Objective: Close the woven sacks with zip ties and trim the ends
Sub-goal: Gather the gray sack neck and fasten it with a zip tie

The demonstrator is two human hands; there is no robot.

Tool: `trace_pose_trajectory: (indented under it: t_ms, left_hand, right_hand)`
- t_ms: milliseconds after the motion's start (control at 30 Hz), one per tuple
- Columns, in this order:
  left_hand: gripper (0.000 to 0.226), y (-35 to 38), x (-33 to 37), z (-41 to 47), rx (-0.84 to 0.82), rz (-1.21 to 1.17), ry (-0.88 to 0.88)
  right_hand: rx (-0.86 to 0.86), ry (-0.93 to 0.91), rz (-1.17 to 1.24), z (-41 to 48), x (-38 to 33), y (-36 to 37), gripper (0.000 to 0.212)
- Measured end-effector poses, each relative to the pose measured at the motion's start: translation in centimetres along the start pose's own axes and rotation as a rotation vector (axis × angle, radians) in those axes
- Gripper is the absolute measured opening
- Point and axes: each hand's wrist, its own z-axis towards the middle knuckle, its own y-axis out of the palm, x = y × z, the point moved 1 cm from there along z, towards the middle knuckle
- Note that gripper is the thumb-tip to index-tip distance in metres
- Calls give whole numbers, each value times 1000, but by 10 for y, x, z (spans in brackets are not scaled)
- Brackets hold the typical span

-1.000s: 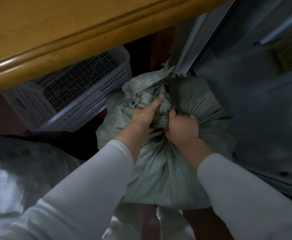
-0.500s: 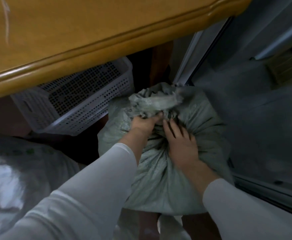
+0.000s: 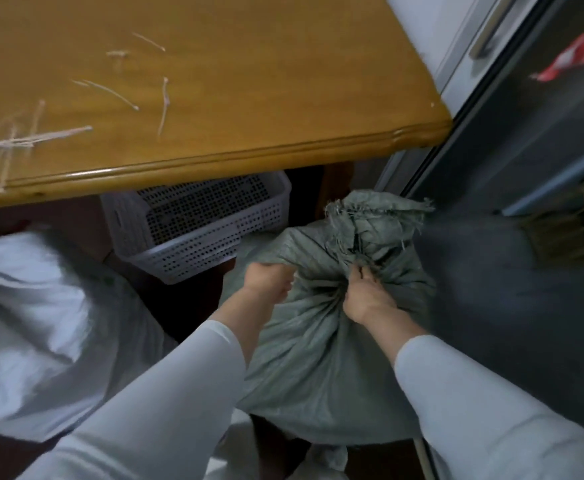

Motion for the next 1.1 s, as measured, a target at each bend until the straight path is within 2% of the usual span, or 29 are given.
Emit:
trace_pose_trajectory:
  t_ms: [100, 233, 367, 567, 700, 833, 1000, 1100]
  left_hand:
    - [24, -9, 6, -23, 1, -1, 27]
    - [31, -32, 26, -46, 37, 12, 71]
    - [35, -69, 60, -54, 71, 24, 114]
    - [20, -163, 106, -40, 135, -124, 99]
    - [12, -236, 135, -22, 253, 6, 208]
    - [7, -292, 171, 4, 273, 47, 251]
    - [16, -327, 203, 42, 269, 91, 345]
    - [11, -336, 216, 63, 249, 93, 356]
  right_hand:
    - [-13, -61, -67, -18, -10, -15, 58]
    - [52, -209, -147, -44, -53, -40, 37]
    - [144, -403, -137, -66, -119, -70, 35]
    - [225, -565, -91, -70, -241, -101, 35]
    - [269, -551, -45, -49, -317, -113, 31]
    - [359, -468, 35, -7, -375, -126, 30]
    - [482, -360, 88, 48, -421, -139, 28]
    - [501, -306, 29, 75, -438, -138, 29]
